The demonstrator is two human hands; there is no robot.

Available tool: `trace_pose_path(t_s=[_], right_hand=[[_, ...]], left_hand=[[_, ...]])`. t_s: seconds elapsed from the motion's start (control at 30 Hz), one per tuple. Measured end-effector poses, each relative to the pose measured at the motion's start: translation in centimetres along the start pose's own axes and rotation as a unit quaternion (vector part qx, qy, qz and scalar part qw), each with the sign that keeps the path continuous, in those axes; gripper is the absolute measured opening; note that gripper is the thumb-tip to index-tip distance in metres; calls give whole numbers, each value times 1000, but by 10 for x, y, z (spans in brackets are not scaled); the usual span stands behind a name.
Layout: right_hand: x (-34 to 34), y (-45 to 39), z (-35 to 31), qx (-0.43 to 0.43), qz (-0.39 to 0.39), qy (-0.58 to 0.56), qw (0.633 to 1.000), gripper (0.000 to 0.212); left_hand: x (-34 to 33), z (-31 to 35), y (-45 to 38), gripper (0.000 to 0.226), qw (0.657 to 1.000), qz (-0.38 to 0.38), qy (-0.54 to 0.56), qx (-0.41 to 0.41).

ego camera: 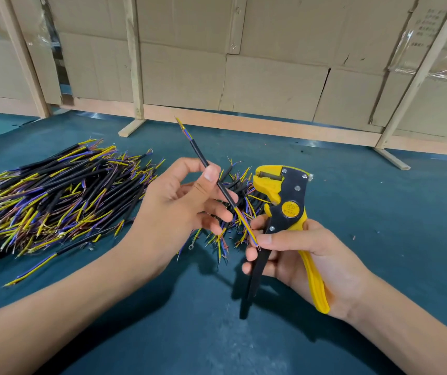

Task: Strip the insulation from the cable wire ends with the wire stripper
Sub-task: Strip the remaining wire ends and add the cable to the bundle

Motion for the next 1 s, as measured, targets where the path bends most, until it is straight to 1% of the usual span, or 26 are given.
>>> trace_pose_path(t_s=[0.13, 0.2, 0.27, 0.43, 0.6, 0.73, 0.77, 0.87, 0.9, 0.97, 1.0], right_hand=[[-1, 0, -5, 22, -6, -3, 1000, 22], [-3, 0, -7, 26, -17, 0, 1000, 26], [-4, 1, -8, 28, -21, -1, 999, 25], [-2, 2, -9, 27, -21, -13, 999, 19], [3, 0, -10, 17, -2, -38, 999, 12], [3, -1, -9, 18, 2, -40, 999, 11], [3, -1, -10, 21, 3, -43, 999, 11], [5, -2, -14, 28, 12, -61, 998, 11], [6, -2, -16, 30, 14, -66, 997, 11], [8, -2, -18, 35, 19, -69, 997, 11], [8, -2, -20, 36, 22, -70, 997, 10]], left_hand=[[-15, -11, 10, 26, 995, -92, -27, 38], [-19, -17, 14, 23, 991, -115, -29, 59], [-20, -19, 15, 22, 990, -121, -17, 73], [-23, -17, 17, 22, 987, -136, -11, 82], [-21, -15, 15, 24, 989, -121, -2, 88], [-21, -16, 15, 19, 989, -118, -9, 93], [-21, -16, 15, 22, 988, -120, -13, 92], [-21, -16, 14, 42, 986, -128, -22, 103], [-21, -16, 14, 45, 985, -131, -25, 108], [-21, -17, 15, 41, 983, -139, -35, 118], [-21, -17, 16, 35, 981, -143, -41, 121]])
Point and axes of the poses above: each hand's wrist, its own y-axis away from the middle knuckle, its own x-axis out of the back of the hand, z = x × y, the point moved 9 cm from there along -y, towards the middle knuckle, and after that the axes turned 14 degrees about z, right-handed, at the moved point
